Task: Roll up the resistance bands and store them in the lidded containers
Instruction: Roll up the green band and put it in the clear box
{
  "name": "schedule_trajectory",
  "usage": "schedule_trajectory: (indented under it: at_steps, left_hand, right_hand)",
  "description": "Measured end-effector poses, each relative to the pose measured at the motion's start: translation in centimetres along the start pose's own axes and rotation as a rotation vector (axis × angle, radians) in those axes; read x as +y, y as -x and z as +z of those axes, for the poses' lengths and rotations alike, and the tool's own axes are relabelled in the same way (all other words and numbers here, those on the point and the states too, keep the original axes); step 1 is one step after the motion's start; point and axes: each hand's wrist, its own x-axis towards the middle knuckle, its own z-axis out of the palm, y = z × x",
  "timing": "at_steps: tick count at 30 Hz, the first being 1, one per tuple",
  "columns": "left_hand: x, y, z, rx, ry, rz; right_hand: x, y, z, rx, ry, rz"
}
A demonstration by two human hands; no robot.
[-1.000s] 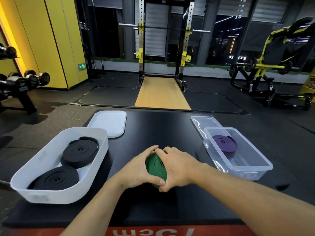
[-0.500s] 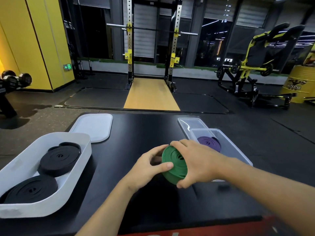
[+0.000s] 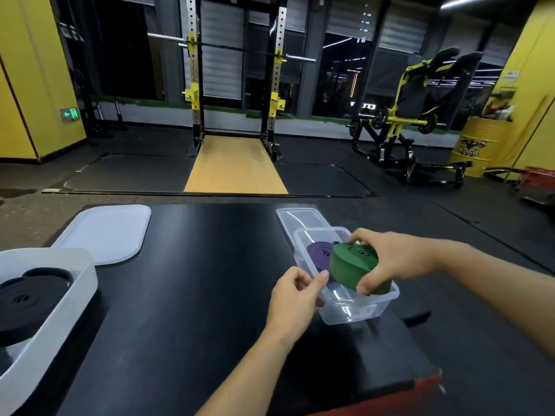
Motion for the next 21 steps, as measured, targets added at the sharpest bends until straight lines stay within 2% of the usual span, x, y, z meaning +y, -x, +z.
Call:
schedule_trajectory:
  at_steps: [8, 14, 21]
  left_hand:
    - [-1.4, -1.5, 1.9, 0.021, 0.01, -0.069]
    - [-2.6, -2.0, 2.3, 0.076, 0.032, 0.017]
    - [-3.8, -2.1, 2.3, 0.06, 0.082, 0.122]
  right_hand:
    - [1.6, -2.8, 1.0, -0.129, -0.145, 0.047]
    - [1.9, -4.9, 1.7, -0.227, -0.112, 0.084]
    - [2.2, -5.9, 2.4, -0.271, -0.069, 0.083]
